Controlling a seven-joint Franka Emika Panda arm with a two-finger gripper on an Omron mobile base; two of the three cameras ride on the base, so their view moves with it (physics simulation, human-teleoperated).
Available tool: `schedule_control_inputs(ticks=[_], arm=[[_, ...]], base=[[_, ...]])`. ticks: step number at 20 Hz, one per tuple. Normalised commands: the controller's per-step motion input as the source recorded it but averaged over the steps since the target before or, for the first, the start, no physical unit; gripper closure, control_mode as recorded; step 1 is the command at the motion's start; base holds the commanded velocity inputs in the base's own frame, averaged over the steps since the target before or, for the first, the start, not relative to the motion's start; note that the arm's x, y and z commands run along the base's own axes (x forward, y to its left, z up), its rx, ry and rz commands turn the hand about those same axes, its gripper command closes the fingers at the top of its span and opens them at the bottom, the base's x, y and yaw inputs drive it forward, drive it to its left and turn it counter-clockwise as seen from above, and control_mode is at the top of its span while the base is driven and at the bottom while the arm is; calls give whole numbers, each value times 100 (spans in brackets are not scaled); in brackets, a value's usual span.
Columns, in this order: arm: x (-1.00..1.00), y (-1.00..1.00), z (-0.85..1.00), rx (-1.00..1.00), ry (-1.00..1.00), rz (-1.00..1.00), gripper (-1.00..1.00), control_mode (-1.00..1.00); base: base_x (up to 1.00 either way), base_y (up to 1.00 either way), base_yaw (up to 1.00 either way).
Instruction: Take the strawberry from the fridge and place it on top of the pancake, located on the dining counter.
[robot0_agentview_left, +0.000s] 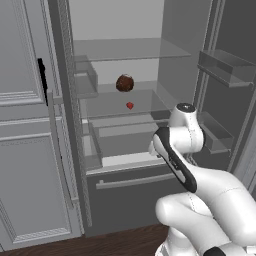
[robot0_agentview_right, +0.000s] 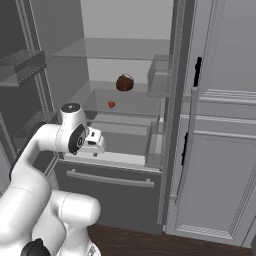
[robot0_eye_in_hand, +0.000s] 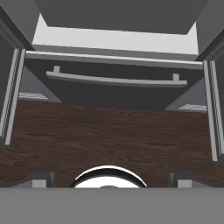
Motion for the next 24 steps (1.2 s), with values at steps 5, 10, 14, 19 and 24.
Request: schedule_control_inputs(ticks=[5,10,14,19,24], arm=[[0,0,0,0,0,-4,-100,-100],[0,0,0,0,0,0,-100,100],[0,0,0,0,0,0,-100,100],[0,0,0,0,0,0,-100,100],[0,0,0,0,0,0,-100,100]], base=[[0,0,0],[1,0,0],[23,0,-1],[66,0,-1],[73,4,0]])
